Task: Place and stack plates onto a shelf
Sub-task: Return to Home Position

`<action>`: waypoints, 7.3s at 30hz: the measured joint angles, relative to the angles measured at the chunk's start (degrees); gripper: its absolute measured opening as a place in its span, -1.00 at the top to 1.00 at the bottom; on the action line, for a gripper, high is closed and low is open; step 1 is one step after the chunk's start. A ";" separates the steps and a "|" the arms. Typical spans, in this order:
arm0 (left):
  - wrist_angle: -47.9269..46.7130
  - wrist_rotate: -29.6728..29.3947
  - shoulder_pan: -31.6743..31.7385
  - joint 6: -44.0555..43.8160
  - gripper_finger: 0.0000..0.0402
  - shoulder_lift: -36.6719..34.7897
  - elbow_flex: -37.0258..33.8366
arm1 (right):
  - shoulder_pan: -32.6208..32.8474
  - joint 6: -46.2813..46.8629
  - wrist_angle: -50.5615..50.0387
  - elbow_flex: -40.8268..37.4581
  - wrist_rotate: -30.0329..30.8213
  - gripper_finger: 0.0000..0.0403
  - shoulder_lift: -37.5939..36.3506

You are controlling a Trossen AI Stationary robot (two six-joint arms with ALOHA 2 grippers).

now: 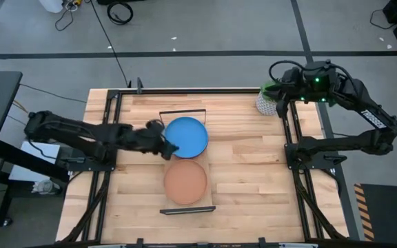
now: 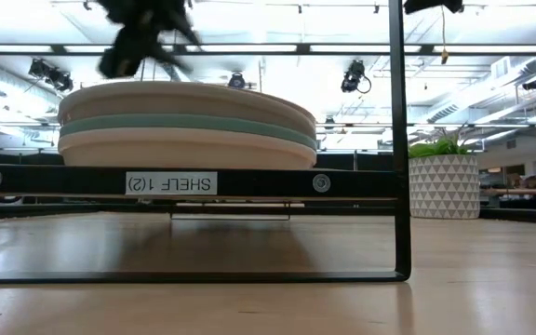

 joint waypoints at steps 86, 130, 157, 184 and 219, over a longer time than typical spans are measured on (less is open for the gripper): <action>26.37 13.26 12.34 39.33 0.27 -6.02 -0.07 | 15.40 42.00 59.98 -80.19 0.54 0.68 -50.12; 71.79 26.42 23.98 27.80 0.27 -11.07 -38.86 | 39.56 22.94 61.83 -80.19 23.02 0.89 -50.12; 20.30 12.62 26.43 25.33 0.27 -50.42 -42.29 | 39.56 22.93 61.82 -80.19 22.86 0.89 -50.12; 25.72 0.11 21.73 20.95 0.27 -53.29 -51.58 | 39.56 22.93 61.83 -80.19 22.86 0.89 -50.14; 29.17 -0.30 21.84 58.02 0.27 -52.86 -51.65 | 39.56 22.93 62.01 -80.19 22.86 0.89 -50.14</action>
